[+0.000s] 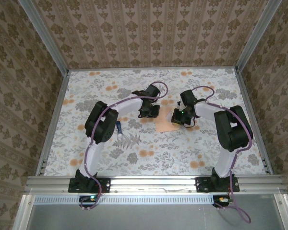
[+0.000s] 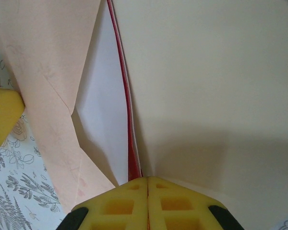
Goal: Place the letter into the envelope and seal it
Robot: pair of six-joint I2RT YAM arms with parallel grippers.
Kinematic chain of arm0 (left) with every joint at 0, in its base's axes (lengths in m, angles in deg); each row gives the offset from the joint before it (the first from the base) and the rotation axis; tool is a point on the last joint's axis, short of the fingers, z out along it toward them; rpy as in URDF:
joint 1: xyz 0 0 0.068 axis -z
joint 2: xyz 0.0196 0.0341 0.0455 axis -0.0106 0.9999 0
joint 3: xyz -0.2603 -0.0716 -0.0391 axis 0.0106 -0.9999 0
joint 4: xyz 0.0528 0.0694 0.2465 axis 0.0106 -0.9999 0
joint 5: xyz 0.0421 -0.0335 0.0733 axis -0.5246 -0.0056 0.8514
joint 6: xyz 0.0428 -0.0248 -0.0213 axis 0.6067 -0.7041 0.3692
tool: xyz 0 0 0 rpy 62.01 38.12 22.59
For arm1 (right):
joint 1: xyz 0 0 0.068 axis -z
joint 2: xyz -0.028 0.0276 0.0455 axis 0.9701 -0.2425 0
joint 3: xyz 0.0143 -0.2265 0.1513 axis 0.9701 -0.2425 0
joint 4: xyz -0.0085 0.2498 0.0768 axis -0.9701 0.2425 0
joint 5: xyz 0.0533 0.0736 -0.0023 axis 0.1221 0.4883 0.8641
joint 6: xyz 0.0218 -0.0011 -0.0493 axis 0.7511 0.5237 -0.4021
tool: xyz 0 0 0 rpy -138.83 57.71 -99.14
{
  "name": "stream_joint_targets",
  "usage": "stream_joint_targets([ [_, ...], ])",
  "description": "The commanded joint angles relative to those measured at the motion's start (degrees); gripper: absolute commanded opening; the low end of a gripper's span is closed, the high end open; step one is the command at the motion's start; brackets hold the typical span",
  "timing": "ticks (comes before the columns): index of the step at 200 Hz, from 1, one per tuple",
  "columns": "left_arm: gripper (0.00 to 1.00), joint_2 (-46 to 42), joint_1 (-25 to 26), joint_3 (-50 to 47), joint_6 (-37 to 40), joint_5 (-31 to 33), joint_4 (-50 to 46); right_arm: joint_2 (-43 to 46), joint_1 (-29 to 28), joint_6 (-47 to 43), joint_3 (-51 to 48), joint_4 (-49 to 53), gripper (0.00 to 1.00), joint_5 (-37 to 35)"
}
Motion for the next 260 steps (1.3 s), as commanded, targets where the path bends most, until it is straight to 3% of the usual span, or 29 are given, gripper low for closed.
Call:
stream_joint_targets([
  [1, 0.0, 1.85, 0.48, 0.12, -0.8, 0.06, -1.5, 1.63, -0.3, 0.93, -0.67, -0.77, 0.09, 0.03],
  [113, 0.04, -0.51, -2.02, 5.62, 7.46, 1.3, -4.1, 7.94, 3.06, -3.12, 3.77, 5.93, 0.15, -6.31],
  [132, 0.13, -1.26, -2.36, 7.2, 8.84, 1.32, -4.59, 9.2, 3.52, -2.94, 3.72, 5.75, 0.18, -6.31],
  [156, 0.15, -3.55, -2.95, 8.36, 9.76, 1.85, -5.71, 10.71, 3.67, -2.91, 3.66, 6.01, 0.26, -6.13],
  [178, 0.2, -7.29, -3.83, 8.19, 10.6, 2.98, -6.95, 12.69, 3.75, -2.86, 3.56, 5.75, 0.49, -6.05],
  [203, 0.31, -12.73, -5.53, 6.37, 11.26, 4.14, -8.43, 15.14, 3.75, -2.62, 4.06, 6.88, 0.68, -8.69],
  [210, 0.43, -14.62, -6.15, 5.37, 11.49, 4.41, -8.67, 15.74, 3.75, -2.69, 4.3, 7.3, 0.73, -9.39],
  [228, 0.69, -19.6, -7.7, 2.74, 11.52, 5.77, -9.44, 17.29, 3.71, -2.93, 5.08, 8.12, 0.99, -10.99],
  [245, 0.99, -24.6, -9.46, -0.23, 11.34, 6.79, -9.99, 19.08, 3.67, -2.85, 5.26, 8.08, 1.0, -13.31],
  [260, 1.0, -28.67, -11.2, -2.97, 10.84, 6.67, -10.55, 20.22, 3.69, -3.09, 5.48, 9.62, 1.0, -14.69],
])
